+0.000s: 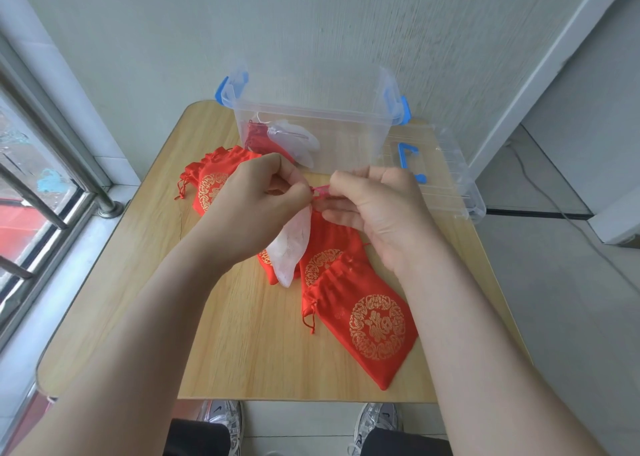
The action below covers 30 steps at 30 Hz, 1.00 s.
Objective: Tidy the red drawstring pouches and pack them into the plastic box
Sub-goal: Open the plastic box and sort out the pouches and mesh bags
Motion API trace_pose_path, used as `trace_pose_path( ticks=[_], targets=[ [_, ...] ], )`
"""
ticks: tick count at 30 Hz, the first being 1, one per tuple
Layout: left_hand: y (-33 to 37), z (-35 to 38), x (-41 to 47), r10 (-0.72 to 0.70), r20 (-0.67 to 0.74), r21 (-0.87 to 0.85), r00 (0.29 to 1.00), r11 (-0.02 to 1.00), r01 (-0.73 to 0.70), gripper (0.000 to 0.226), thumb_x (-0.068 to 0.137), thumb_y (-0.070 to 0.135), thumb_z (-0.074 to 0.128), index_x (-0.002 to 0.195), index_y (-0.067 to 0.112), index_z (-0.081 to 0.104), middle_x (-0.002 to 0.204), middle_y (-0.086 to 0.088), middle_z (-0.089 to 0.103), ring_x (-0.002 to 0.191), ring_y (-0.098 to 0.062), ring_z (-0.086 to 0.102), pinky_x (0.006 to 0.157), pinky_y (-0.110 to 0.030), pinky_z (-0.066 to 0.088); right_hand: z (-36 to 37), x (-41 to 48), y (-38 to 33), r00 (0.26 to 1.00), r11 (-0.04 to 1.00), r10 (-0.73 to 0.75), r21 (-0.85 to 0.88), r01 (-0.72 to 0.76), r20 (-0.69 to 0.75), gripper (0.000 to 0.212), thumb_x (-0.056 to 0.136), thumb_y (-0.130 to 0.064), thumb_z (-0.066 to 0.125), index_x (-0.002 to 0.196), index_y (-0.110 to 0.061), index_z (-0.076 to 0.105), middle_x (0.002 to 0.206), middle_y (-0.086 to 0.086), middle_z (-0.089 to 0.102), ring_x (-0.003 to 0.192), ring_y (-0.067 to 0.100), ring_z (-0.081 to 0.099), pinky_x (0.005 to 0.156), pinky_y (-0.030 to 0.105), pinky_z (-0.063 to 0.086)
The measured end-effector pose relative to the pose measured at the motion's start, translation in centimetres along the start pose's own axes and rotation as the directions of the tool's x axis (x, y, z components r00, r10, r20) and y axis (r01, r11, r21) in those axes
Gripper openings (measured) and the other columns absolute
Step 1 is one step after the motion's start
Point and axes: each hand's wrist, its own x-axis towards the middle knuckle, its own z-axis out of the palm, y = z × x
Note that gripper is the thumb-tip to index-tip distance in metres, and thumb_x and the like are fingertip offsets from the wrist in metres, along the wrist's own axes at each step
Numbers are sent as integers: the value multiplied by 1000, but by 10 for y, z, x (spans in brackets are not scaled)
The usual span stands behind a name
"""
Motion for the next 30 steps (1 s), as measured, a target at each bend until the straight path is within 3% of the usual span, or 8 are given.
trace_pose_path(
  ticks=[4, 9, 15, 20, 22, 26, 30],
  targets=[
    [0, -2, -1, 29, 39, -22, 999, 999, -29, 7, 100, 12, 63, 97, 14, 70, 91, 3, 77, 88, -8, 74, 82, -25, 58, 1, 5, 2, 999, 999, -38, 12, 37, 21, 14, 97, -3, 57, 93, -14, 65, 75, 8, 69, 68, 21, 68, 62, 32, 53],
    [1, -4, -3, 26, 123, -53, 992, 998, -19, 22, 97, 10, 62, 111, 21, 74, 104, 2, 78, 103, -11, 73, 101, -41, 57, 4, 5, 4, 996, 997, -62, 48, 59, 62, 23, 101, 5, 49, 103, -13, 62, 81, 10, 66, 73, 19, 68, 67, 31, 55],
    [-1, -7, -2, 80, 75, -28, 994, 997, -78, 22, 92, 6, 71, 109, 19, 76, 100, 5, 79, 97, -11, 75, 96, -37, 59, 1, 7, 6, 986, 986, -166, -6, 166, -10, 21, 97, 6, 57, 103, -14, 60, 80, 4, 72, 84, 25, 78, 76, 35, 60],
    [-3, -8, -1, 80, 14, 3, 997, 997, -80, 20, 88, 9, 76, 102, 23, 78, 95, 11, 79, 93, -3, 73, 89, -20, 58, 0, 6, 5, 973, 970, -227, -99, 223, -33, 22, 97, 3, 61, 105, -17, 62, 73, -5, 70, 74, 18, 74, 64, 30, 52],
    [-4, -8, -1, 60, -10, 17, 998, 998, -60, 19, 88, 10, 76, 98, 26, 79, 92, 11, 78, 92, -4, 73, 87, -22, 58, -1, 6, 5, 965, 960, -256, -134, 247, -52, 23, 96, 2, 60, 105, -19, 64, 77, -3, 68, 69, 12, 70, 64, 30, 50],
    [-6, -8, 0, 43, -22, 31, 999, 999, -42, 18, 89, 10, 72, 91, 27, 78, 87, 6, 76, 87, -13, 71, 84, -30, 57, -2, 6, 4, 945, 943, -313, -145, 298, -97, 27, 98, 2, 60, 107, -23, 67, 84, -4, 69, 69, 15, 60, 61, 27, 48],
    [-8, -7, 0, 87, 5, 42, 996, 995, -87, 5, 93, 23, 76, 93, 28, 77, 78, 8, 69, 81, -13, 67, 80, -34, 55, -3, 7, 5, 917, 912, -382, -208, 354, -116, 30, 99, 1, 64, 106, -28, 69, 95, -1, 75, 77, 12, 69, 64, 19, 52]
  ],
)
